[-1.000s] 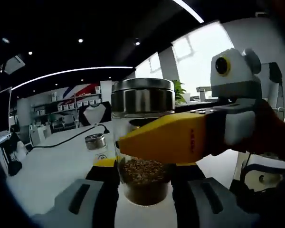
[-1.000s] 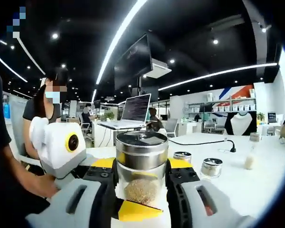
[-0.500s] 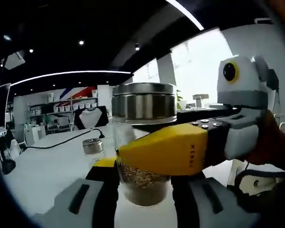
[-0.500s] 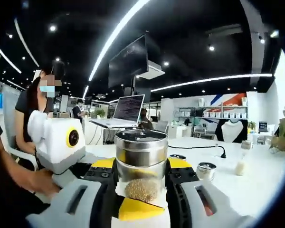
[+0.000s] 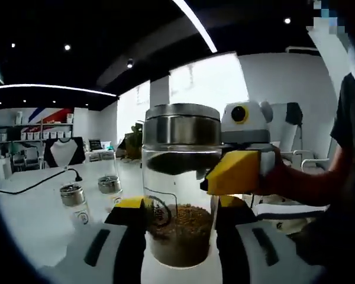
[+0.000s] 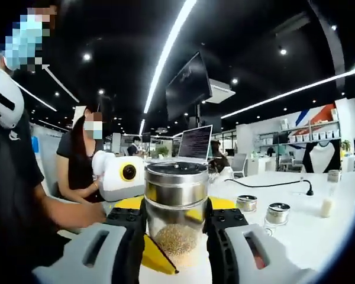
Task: Rotate the seasoning bottle until the label or dispensing opening points toward the visible target arrow and the bottle remains upright within the marked orientation range
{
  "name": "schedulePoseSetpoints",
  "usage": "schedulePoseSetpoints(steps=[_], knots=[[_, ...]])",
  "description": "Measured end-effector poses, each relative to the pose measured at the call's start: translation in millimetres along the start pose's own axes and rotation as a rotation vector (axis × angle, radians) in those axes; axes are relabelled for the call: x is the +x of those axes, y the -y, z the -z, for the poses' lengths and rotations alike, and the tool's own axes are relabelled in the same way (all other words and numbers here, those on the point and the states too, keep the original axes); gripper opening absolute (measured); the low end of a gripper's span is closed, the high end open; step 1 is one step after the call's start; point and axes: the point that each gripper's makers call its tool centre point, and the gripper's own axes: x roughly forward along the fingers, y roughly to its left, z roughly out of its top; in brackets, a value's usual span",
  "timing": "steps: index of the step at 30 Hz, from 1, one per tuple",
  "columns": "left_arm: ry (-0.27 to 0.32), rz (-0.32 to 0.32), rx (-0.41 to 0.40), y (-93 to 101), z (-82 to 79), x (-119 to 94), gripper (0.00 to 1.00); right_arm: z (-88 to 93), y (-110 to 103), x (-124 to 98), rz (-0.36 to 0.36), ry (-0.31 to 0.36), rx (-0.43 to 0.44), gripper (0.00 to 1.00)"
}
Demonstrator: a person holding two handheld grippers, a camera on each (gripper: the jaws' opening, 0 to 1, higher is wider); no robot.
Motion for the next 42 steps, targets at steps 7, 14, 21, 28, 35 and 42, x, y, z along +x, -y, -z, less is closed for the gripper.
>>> schedulePoseSetpoints(steps=[7, 14, 21, 28, 35, 42], knots=[[-0.035, 0.106, -0.027, 16.6, 7.5, 1, 0.46, 1.8, -12, -9, -0.1, 0.006, 0.002, 0.37], [-0.048, -0.034, -0.03, -1.1, 6.0, 2, 0.45, 1.0, 6, -6, -0.013, 0.054, 0.088, 0.37], [-0.095, -0.31, 0.082, -38.0, 11.9, -5, 0.45, 7.8, 24, 6, 0.148, 0.015, 0.033, 0.36], [-0.112, -0.476, 0.155, -56.0, 12.0, -15, 0.45, 8.8, 33, 19, 0.281, 0.057, 0.057, 0.36], [-0.103, -0.482, 0.203, -55.0, 10.0, -12, 0.45, 7.1, 38, 19, 0.359, 0.073, 0.088, 0.37], [-0.063, -0.293, 0.122, -41.3, 7.3, -9, 0.45, 4.3, 32, 12, 0.243, 0.042, 0.037, 0.36]])
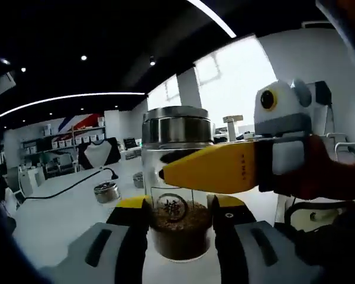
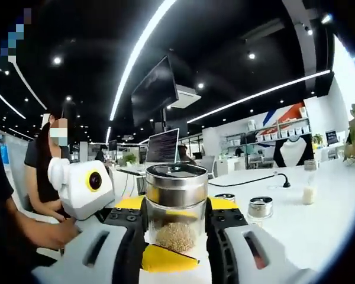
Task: Rotate the seasoning bottle until the label or dispensing opening points toward the visible target arrow and the bottle remains upright within the marked orientation range
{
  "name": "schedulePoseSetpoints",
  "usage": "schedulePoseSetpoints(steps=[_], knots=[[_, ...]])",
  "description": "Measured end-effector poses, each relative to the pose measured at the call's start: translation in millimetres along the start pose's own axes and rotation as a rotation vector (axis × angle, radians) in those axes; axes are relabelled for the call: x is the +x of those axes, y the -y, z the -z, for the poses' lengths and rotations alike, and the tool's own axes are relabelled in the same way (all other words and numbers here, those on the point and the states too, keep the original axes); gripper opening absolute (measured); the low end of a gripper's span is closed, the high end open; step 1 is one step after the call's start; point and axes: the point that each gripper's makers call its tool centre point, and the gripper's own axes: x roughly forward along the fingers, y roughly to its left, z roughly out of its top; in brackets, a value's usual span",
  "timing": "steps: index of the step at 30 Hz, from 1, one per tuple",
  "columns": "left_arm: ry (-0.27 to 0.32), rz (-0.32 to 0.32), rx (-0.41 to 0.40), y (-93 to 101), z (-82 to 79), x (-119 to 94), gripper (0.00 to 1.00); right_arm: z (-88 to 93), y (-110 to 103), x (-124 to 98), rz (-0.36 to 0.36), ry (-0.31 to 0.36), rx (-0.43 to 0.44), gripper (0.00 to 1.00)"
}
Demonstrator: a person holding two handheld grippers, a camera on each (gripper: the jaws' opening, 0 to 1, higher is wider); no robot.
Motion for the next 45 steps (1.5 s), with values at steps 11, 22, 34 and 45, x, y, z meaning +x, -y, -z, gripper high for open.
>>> schedulePoseSetpoints(steps=[11, 22, 34, 45], knots=[[0.008, 0.265, -0.12, 38.1, -1.6, -1, 0.44, -1.7, -12, -27, -0.22, -0.013, 0.03, 0.36], [0.023, 0.425, -0.178, 62.2, -6.4, -9, 0.43, -12.6, -29, -42, -0.367, 0.052, 0.062, 0.36], [-0.029, 0.123, -0.051, 27.6, 3.7, 4, 0.42, -8.0, -12, -19, -0.194, 0.048, 0.009, 0.39], [-0.088, -0.104, -0.022, 2.2, 17.7, 8, 0.42, 5.9, 7, 0, 0.014, -0.029, -0.051, 0.38]])
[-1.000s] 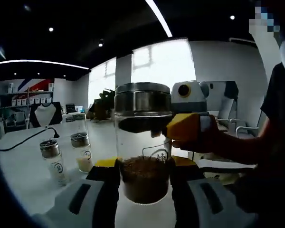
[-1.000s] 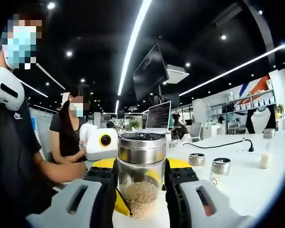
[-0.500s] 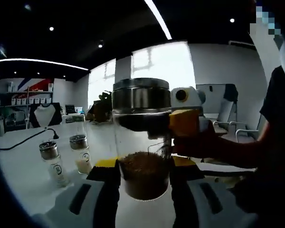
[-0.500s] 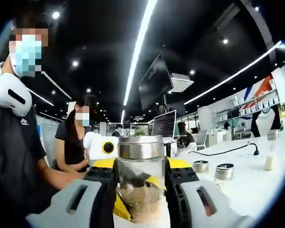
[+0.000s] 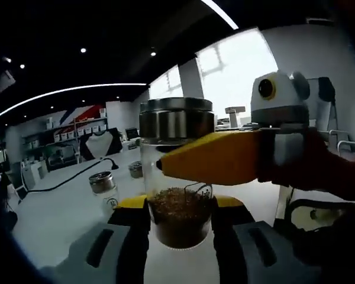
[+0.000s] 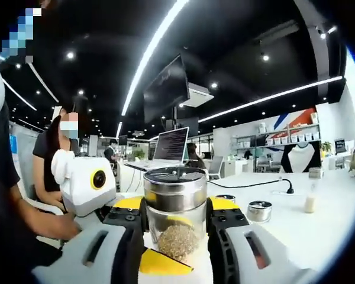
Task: Rotate the seasoning bottle until the label or dispensing opening points toward the visible target arrow and the bottle remains upright within the marked orientation range
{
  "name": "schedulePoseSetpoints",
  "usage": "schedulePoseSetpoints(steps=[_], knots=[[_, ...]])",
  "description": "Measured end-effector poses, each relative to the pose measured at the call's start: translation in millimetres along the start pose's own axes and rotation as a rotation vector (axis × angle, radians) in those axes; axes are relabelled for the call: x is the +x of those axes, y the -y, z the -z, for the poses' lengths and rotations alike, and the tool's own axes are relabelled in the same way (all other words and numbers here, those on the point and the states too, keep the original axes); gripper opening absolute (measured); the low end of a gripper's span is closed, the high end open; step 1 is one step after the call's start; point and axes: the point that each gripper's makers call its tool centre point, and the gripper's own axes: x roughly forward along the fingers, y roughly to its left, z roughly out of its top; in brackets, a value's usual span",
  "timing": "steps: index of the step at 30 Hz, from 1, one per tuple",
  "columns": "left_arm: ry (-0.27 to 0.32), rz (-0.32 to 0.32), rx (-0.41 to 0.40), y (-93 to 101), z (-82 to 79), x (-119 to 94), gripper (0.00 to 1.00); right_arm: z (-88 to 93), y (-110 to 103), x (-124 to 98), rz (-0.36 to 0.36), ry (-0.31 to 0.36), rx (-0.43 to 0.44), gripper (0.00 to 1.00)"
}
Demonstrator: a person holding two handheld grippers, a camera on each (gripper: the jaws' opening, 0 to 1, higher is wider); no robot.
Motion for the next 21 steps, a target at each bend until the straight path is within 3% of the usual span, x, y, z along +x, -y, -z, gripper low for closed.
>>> schedulePoseSetpoints(steps=[4, 10, 17, 19, 21], knots=[[-0.008, -0.067, -0.001, -7.4, 2.8, 0, 0.42, 2.5, 6, 2, 0.063, -0.012, 0.038, 0.38], [-0.026, -0.097, 0.014, -11.6, 8.1, 1, 0.42, 7.6, 7, 8, 0.129, -0.034, 0.033, 0.38], [0.024, -0.004, 0.007, -4.5, 3.3, 4, 0.43, 4.3, 16, 0, 0.132, -0.026, 0.061, 0.37], [0.032, 0.069, -0.019, 2.4, 3.7, 5, 0.43, 4.2, 18, -2, 0.119, -0.042, 0.044, 0.37], [0.022, 0.103, -0.098, 2.2, 6.8, 5, 0.47, 4.3, 23, -5, 0.118, -0.05, 0.035, 0.37]])
